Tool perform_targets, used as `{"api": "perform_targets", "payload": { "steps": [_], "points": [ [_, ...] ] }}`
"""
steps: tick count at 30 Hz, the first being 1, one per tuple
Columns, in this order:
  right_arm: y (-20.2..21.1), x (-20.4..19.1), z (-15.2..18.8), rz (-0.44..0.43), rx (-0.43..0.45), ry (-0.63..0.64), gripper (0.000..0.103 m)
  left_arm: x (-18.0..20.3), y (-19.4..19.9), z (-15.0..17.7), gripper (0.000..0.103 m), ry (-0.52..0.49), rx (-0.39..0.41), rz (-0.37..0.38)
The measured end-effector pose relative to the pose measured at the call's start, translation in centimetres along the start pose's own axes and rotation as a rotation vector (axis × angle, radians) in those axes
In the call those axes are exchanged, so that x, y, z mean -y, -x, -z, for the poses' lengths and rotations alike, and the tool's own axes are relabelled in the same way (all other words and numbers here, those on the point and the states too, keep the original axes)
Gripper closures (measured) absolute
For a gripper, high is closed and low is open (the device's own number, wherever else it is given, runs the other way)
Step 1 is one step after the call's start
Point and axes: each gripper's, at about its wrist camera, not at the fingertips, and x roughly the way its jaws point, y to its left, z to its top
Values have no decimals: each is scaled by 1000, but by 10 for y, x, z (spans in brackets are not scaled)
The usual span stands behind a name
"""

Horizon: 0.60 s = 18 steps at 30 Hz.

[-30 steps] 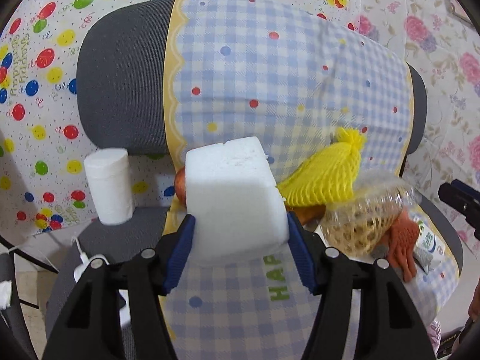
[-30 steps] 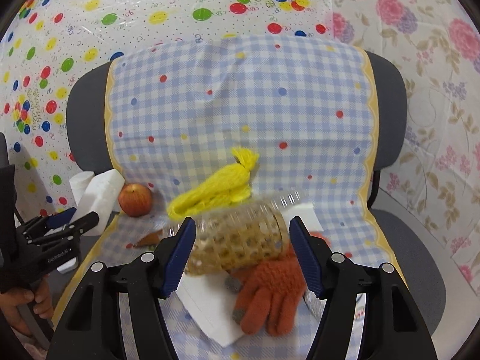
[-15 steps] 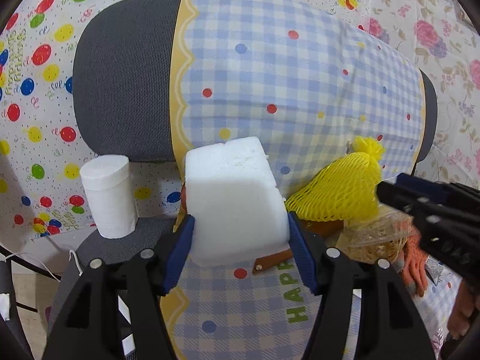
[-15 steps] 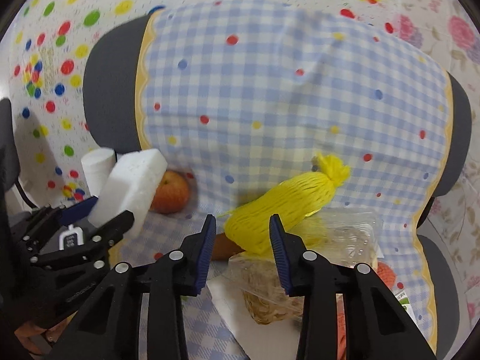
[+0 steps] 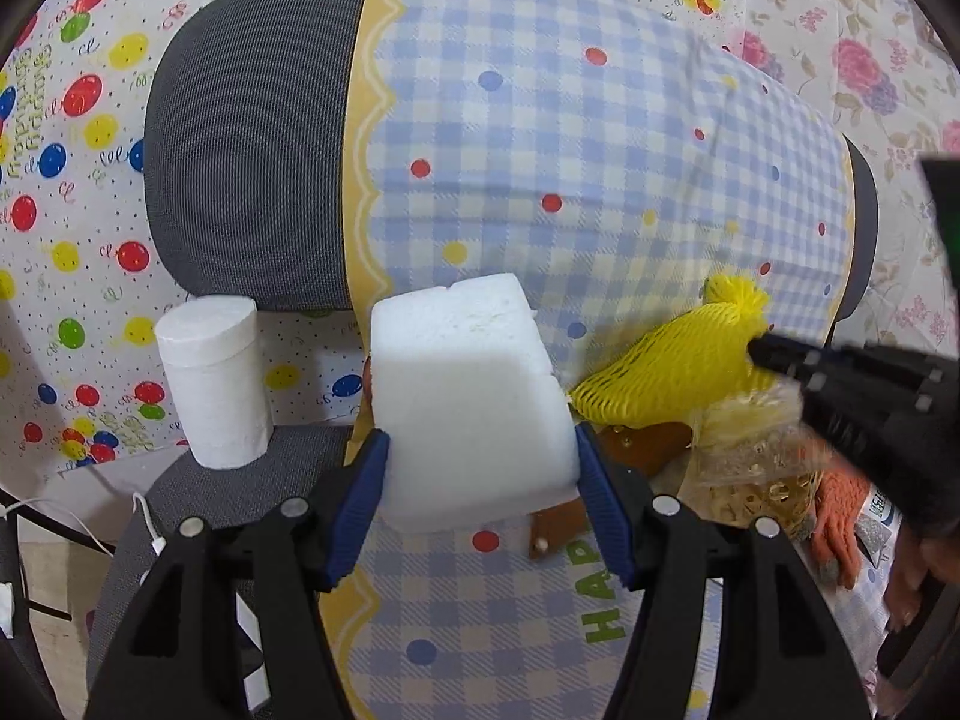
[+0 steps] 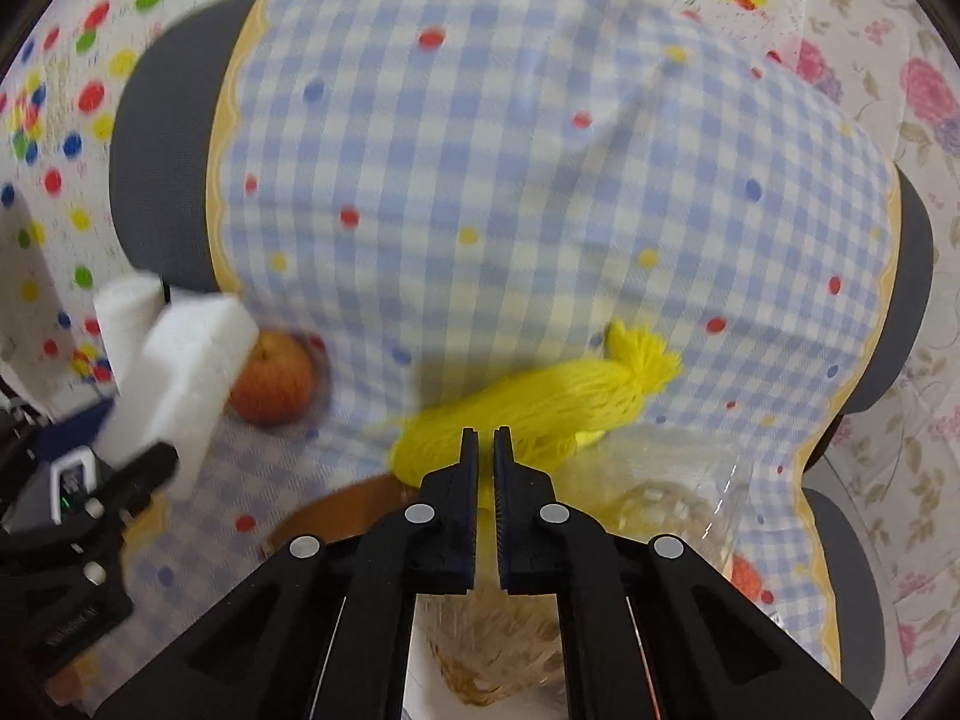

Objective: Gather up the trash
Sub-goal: 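Grasp the yellow mesh fruit net with the right gripper while the left holds the foam block, then carry the foam block and mesh net over the bin and release both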

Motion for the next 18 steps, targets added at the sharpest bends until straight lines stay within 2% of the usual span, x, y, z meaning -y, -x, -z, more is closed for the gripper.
{"api": "perform_targets", "payload": {
  "steps": [5, 7, 9, 13, 18],
  "points": [
    [43, 34, -28, 3, 152, -76, 98, 14, 18, -16, 42, -29, 50, 12],
    [68, 51, -34, 27, 221, -105, 98, 22, 27, -22, 43, -43, 71, 29],
    [88, 67, -34, 44, 254, -126, 98, 34, 40, -28, 42, -68, 101, 45],
    [128, 106, -19, 75, 284, -186, 98, 63, 65, -35, 42, -116, 140, 107],
    [178, 150, 25, 168, 300, -231, 98, 111, 86, -28, 43, -193, 148, 205]
  ]
}}
